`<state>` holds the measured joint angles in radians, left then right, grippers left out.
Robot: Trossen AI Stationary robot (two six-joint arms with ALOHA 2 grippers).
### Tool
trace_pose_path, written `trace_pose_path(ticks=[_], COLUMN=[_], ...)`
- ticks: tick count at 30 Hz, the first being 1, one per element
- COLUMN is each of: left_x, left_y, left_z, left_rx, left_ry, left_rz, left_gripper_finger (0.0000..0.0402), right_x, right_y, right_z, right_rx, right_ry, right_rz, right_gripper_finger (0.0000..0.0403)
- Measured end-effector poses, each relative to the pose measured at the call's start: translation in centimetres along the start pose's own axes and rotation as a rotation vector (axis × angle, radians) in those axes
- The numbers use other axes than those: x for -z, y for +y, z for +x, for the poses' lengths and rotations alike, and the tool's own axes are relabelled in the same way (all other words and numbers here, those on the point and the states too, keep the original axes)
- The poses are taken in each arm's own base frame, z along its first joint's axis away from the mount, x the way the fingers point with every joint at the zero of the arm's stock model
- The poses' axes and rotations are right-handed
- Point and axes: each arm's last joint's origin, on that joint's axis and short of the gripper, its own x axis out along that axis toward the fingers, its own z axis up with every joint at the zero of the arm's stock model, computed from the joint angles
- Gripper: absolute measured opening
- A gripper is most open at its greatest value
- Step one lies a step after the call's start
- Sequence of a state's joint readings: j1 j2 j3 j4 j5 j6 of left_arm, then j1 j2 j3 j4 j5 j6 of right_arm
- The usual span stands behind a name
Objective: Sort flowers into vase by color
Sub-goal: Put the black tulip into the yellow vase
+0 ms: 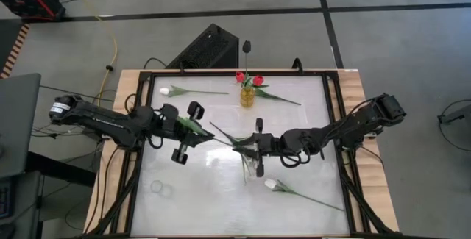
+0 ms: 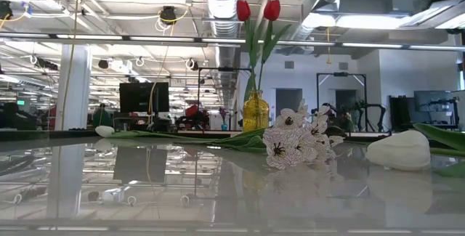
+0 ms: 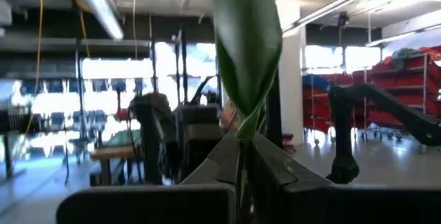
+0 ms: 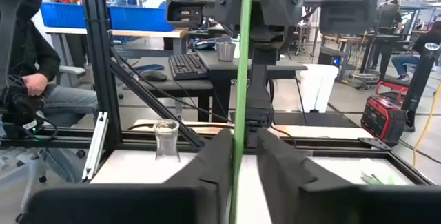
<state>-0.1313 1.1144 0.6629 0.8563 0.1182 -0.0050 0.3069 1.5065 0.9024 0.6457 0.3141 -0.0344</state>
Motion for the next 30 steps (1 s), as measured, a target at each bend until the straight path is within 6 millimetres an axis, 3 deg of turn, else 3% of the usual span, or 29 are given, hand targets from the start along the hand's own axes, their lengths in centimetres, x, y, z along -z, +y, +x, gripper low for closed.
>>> trace_pose_path(ticks=[7, 11, 21, 30], left_x=[-0.1, 1.1, 5.3, 5.9], left_y=[0.5, 0.6, 0.6, 0.6], left_z=[0.6, 0.8, 2.4, 3.1], left_rx=[-0.083, -0.129, -0.148, -0.142], left_ry=[0.213, 0.323, 0.412, 0.427], left_rz=[-0.039, -0.075, -0.116, -0.121], left_gripper_finger=[0.0, 0.0, 0.0, 0.0], right_x=[-0.2, -0.2, 1.6, 1.5], right_y=[-0.3, -0.4, -0.2, -0.4], right_z=[-1.0, -1.2, 0.3, 0.5], right_rx=[-0.004, -0.005, -0.017, -0.034], right_ry=[0.104, 0.128, 0.119, 0.099], right_rz=[-0.033, -0.022, -0.004, 0.004], right_gripper_finger=[0.0203, 0.0233, 0.0239, 0.0239])
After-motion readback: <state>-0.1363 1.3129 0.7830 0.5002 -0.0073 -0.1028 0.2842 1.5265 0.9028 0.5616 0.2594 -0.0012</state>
